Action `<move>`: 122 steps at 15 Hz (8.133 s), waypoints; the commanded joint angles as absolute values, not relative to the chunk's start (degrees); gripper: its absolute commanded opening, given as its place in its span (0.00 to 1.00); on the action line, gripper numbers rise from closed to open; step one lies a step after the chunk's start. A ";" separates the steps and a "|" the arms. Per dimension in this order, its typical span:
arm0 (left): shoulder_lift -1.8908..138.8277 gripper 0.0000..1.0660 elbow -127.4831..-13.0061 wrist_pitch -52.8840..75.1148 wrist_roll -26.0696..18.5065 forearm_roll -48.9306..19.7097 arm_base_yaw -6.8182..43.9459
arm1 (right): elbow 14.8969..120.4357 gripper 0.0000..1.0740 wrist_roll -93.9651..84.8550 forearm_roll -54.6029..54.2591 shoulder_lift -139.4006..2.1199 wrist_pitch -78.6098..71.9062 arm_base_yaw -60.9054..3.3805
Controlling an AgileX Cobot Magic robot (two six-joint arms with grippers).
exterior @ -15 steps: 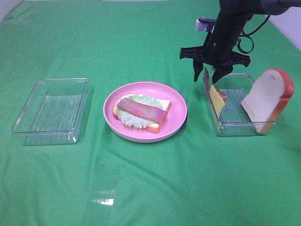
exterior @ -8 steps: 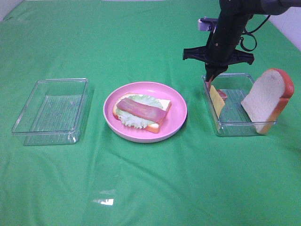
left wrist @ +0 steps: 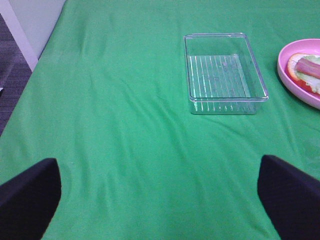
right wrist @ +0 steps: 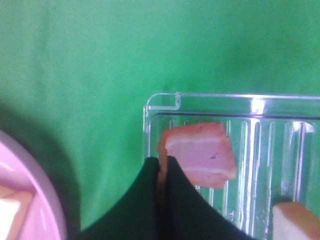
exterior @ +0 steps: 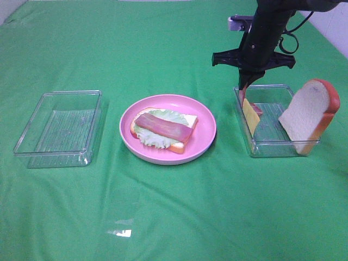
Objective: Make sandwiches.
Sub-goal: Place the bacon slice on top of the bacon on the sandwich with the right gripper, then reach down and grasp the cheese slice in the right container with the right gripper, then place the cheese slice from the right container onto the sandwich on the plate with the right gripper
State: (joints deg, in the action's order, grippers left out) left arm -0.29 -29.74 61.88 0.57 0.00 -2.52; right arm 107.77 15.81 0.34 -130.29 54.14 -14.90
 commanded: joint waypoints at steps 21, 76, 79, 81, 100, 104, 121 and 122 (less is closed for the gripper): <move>-1.15 0.95 -29.68 61.48 0.52 0.00 -2.58 | 108.00 0.00 -3.21 -22.57 -122.73 54.77 -36.38; -1.15 0.95 -29.68 61.48 0.52 0.00 -2.58 | 84.86 0.86 5.61 -1.49 -119.35 54.03 -18.62; -1.15 0.95 -29.68 61.48 0.52 0.00 -2.58 | 84.86 0.69 5.61 -1.43 -119.35 53.63 -18.62; -1.15 0.95 -29.68 61.48 0.52 0.00 -2.58 | 84.86 0.45 6.53 -1.15 -119.35 53.34 -18.62; -1.15 0.95 -29.68 61.48 0.52 0.00 -2.58 | 88.06 0.00 6.88 3.15 -113.85 59.01 -18.74; -1.15 0.95 -29.68 61.48 0.52 0.00 -2.58 | 94.54 0.00 6.88 3.09 -109.66 66.06 -18.79; -1.15 0.95 -29.68 61.48 0.52 0.00 -2.58 | 96.72 0.00 -16.10 -49.27 -119.81 58.10 -18.85; -1.15 0.95 -29.68 61.48 0.52 0.00 -2.58 | 96.72 0.00 -17.48 -51.97 -121.12 57.81 -18.96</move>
